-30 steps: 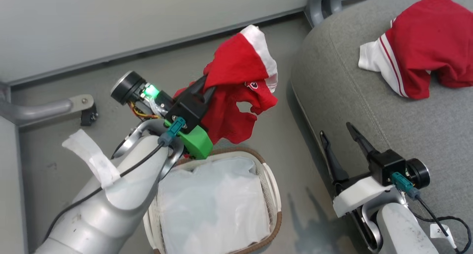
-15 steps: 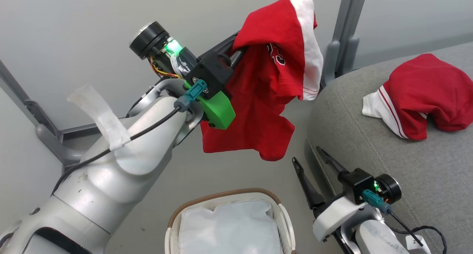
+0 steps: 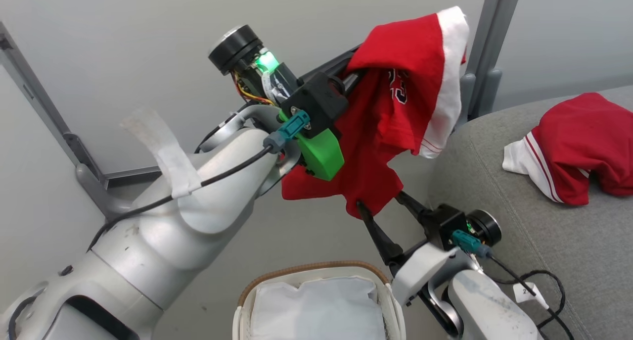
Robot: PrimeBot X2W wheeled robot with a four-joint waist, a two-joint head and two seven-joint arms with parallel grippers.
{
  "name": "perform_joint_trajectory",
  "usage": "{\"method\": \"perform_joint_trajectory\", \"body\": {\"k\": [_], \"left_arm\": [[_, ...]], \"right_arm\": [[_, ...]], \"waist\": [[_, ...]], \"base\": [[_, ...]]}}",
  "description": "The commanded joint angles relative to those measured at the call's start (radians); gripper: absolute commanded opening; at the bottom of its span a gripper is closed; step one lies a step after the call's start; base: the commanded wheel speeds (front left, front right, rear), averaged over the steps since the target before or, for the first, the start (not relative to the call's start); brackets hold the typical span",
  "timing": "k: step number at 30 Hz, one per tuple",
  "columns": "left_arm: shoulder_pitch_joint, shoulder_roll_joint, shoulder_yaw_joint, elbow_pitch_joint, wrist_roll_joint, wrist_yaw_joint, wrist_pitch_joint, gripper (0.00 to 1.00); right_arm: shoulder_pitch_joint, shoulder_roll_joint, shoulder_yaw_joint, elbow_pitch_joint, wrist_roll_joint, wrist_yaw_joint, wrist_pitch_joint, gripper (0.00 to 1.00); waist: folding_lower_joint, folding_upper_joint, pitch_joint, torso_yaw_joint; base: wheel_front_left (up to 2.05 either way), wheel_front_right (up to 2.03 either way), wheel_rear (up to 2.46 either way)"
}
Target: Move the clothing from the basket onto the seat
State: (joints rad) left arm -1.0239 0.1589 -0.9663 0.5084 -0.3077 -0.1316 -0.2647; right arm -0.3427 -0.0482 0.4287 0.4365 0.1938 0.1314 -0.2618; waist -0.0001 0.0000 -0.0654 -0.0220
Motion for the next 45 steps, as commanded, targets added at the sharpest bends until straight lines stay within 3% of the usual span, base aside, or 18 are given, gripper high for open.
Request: {"method": "perform_joint_trajectory", "body": {"k": [1,8,9,10,11,13,29,30,31,32,33,45], "left_arm": [[-0.015,-0.011,-0.007,-0.005,-0.009,0.003,0.001,0.0],[-0.026,-0.034,-0.036,-0.009,-0.036,0.003,0.001,0.0],[-0.025,-0.036,-0.038,-0.009,-0.04,0.003,0.001,0.0],[-0.025,-0.037,-0.039,-0.007,-0.042,0.003,0.001,0.0],[-0.025,-0.037,-0.039,-0.005,-0.043,0.003,0.001,0.0],[-0.021,-0.034,-0.037,0.001,-0.049,0.003,0.001,0.0],[0.065,0.006,0.025,0.135,-0.117,0.003,0.001,0.0],[0.077,0.006,0.035,0.139,-0.127,0.003,0.001,0.12],[0.086,0.007,0.046,0.141,-0.132,0.003,0.001,0.34],[0.099,0.008,0.061,0.139,-0.14,0.003,0.001,0.42],[0.115,0.008,0.077,0.136,-0.145,0.003,0.001,1.0],[0.364,-0.03,0.213,0.072,-0.124,0.006,0.001,1.0]], "right_arm": [[-0.025,-0.004,0.007,0.016,0.007,-0.001,-0.005,1.0],[-0.134,-0.004,0.071,0.077,0.043,-0.001,-0.005,1.0],[-0.142,-0.004,0.078,0.079,0.046,-0.001,-0.005,0.89],[-0.151,-0.004,0.084,0.082,0.049,-0.001,-0.005,0.48],[-0.156,-0.004,0.087,0.082,0.051,-0.001,-0.005,0.29],[-0.161,-0.004,0.091,0.078,0.055,-0.001,-0.005,0.02],[-0.118,-0.004,0.066,0.022,0.033,-0.001,-0.005,0.0],[-0.117,-0.004,0.062,0.017,0.032,-0.001,-0.005,0.0],[-0.117,-0.004,0.058,0.012,0.032,-0.001,-0.005,0.0],[-0.118,-0.004,0.054,0.008,0.031,-0.001,-0.005,0.0],[-0.119,-0.004,0.049,0.003,0.028,-0.001,-0.005,0.0],[-0.127,-0.004,-0.045,-0.021,-0.032,-0.001,-0.005,0.0]], "waist": [[0.0001,0.0,0.0,0.008],[0.0001,0.0,0.004,0.028],[0.0001,0.0,0.005,0.029],[0.0001,0.0,0.005,0.031],[0.0001,0.0,0.006,0.031],[0.0001,0.0,0.007,0.032],[0.0001,0.0,0.013,0.009],[0.0001,0.0,0.014,0.009],[0.0001,0.0,0.014,0.009],[0.0001,0.0,0.015,0.009],[0.0001,0.0,0.016,0.009],[0.0001,0.0,0.026,0.024]], "base": [[0.0,0.0,0.0],[0.0,0.0,0.0],[0.0,0.0,0.0],[0.0,0.0,0.0],[0.0,0.0,0.0],[0.0,0.0,0.0],[0.0,0.0,0.0],[0.0,0.0,0.0],[0.0,0.0,0.0],[0.0,0.0,0.0],[0.0,0.0,0.0],[0.0,0.0,0.0]]}}
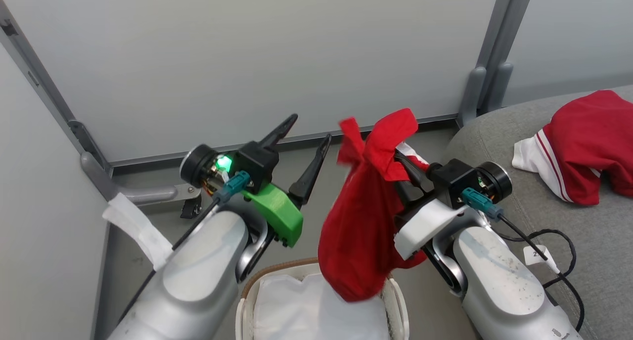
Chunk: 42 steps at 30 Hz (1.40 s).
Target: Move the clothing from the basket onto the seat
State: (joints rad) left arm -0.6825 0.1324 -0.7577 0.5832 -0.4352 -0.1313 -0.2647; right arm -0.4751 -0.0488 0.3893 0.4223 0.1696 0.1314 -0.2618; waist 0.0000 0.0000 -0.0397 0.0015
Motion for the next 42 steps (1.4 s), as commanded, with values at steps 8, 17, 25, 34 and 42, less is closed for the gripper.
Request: {"method": "perform_joint_trajectory", "body": {"k": [8,17,25,34,42], "left_arm": [[0.212,-0.032,0.084,-0.077,0.032,0.004,0.001,1.0],[0.36,-0.054,0.147,-0.112,0.103,0.003,0.001,1.0],[0.414,-0.072,0.174,-0.125,0.125,0.002,0.001,1.0],[0.435,-0.079,0.194,-0.148,0.134,0.002,0.001,1.0],[0.447,-0.081,0.202,-0.179,0.16,0.002,0.001,1.0]], "right_arm": [[0.026,-0.003,-0.067,-0.009,-0.055,-0.001,-0.005,0.0],[0.046,-0.003,-0.122,-0.021,-0.084,-0.001,-0.005,0.0],[0.042,-0.003,-0.152,-0.015,-0.102,-0.001,-0.005,0.0],[0.007,-0.008,-0.171,-0.011,-0.143,-0.001,-0.005,0.0],[0.013,-0.023,-0.196,-0.03,-0.151,-0.001,-0.005,0.0]], "waist": [[0.0,0.0,0.004,0.004],[0.0,0.0,0.01,0.001],[0.0,0.0,0.013,-0.014],[0.0,0.0,0.028,-0.117],[0.0,0.0,0.051,-0.268]], "base": [[0.0,0.0,0.0],[0.0,0.0,0.0],[0.0,0.0,0.0],[0.0,0.0,0.0],[0.0,0.0,0.0]]}}
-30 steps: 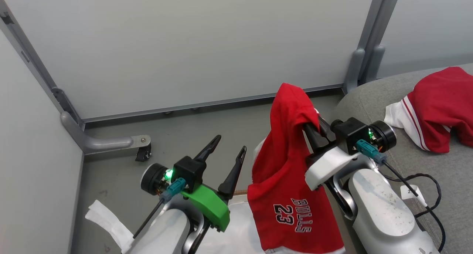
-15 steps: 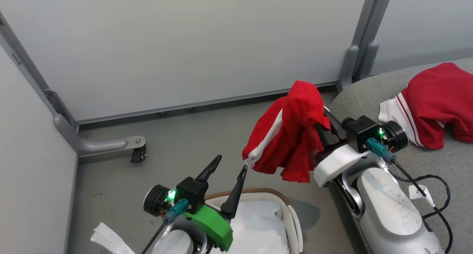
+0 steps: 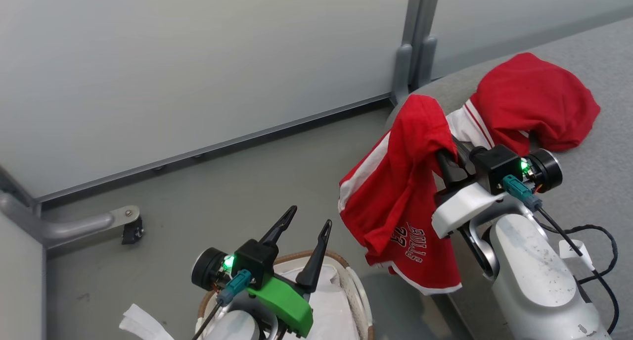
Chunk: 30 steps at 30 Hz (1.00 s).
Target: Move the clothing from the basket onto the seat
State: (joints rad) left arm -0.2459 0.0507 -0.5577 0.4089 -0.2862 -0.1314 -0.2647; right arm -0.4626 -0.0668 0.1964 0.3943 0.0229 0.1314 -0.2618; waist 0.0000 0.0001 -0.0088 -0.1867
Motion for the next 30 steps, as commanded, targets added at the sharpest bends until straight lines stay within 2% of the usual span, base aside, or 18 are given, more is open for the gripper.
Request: {"method": "perform_joint_trajectory", "body": {"k": [1,7,12,20,30], "left_arm": [[0.007,0.001,-0.001,-0.01,0.007,0.003,0.001,1.0],[-0.021,0.001,-0.017,-0.024,-0.003,0.002,0.001,1.0],[-0.038,0.002,-0.031,-0.026,0.009,0.002,0.001,1.0],[-0.08,0.002,-0.055,-0.025,0.032,0.002,0.001,1.0],[-0.143,0.012,-0.084,-0.046,0.074,0.002,0.001,1.0]], "right_arm": [[0.0,-0.008,-0.005,-0.003,-0.006,-0.001,-0.005,0.0],[-0.027,-0.028,-0.016,0.004,-0.012,-0.001,-0.005,0.0],[-0.07,-0.052,-0.022,0.028,-0.009,-0.001,-0.005,0.0],[-0.259,-0.157,-0.061,0.072,0.001,-0.001,-0.005,0.0],[-0.676,-0.34,-0.129,0.201,-0.014,-0.001,-0.003,0.0]], "waist": [[0.0,-0.0001,0.026,-0.098],[0.0,-0.0001,0.062,-0.166],[0.0,-0.0001,0.099,-0.173],[0.0,-0.0001,0.189,-0.122],[0.0,-0.0001,0.332,-0.033]], "base": [[0.0,0.0,0.0],[0.0,0.0,0.0],[0.0,0.0,0.0],[0.0,0.0,0.0],[0.0,0.0,0.0]]}}
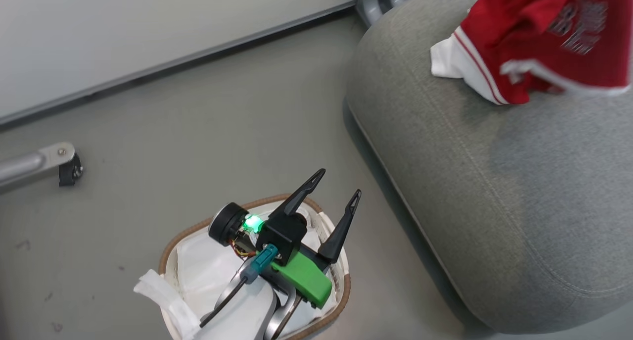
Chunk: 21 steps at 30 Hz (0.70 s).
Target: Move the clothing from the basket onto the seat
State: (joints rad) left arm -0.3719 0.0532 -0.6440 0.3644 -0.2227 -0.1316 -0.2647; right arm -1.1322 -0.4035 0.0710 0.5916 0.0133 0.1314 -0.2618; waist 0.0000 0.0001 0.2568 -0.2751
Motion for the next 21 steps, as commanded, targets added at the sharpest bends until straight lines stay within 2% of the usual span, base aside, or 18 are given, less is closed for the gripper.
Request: {"method": "perform_joint_trajectory", "body": {"k": [1,6,12,16,21], "left_arm": [[-0.025,0.012,-0.001,-0.008,0.015,0.003,0.001,1.0],[-0.071,0.021,-0.013,-0.032,0.031,0.003,0.001,1.0],[-0.118,0.039,0.013,-0.053,0.054,0.003,0.001,1.0],[-0.131,0.057,0.028,-0.061,0.078,0.003,0.001,1.0],[-0.135,0.075,0.041,-0.066,0.087,0.003,0.001,1.0]], "right_arm": [[-0.048,-0.026,-0.015,0.023,-0.01,-0.001,-0.001,0.0],[-0.174,-0.105,-0.09,0.116,-0.045,-0.001,0.015,0.0],[-0.208,-0.141,-0.21,0.24,-0.092,-0.001,0.005,0.0],[-0.138,-0.117,-0.286,0.321,-0.117,-0.001,-0.003,0.0],[-0.041,-0.065,-0.35,0.337,-0.146,-0.001,-0.004,0.0]], "waist": [[0.0,-0.0001,0.081,0.063],[0.0,-0.0001,0.164,0.087],[0.0,-0.0001,0.269,0.087],[0.0,-0.0001,0.326,0.075],[0.0,-0.0001,0.359,0.06]], "base": [[0.0,0.0,0.0],[0.0,0.0,0.0],[0.0,0.0,0.0],[0.0,0.0,0.0],[0.0,0.0,0.0]]}}
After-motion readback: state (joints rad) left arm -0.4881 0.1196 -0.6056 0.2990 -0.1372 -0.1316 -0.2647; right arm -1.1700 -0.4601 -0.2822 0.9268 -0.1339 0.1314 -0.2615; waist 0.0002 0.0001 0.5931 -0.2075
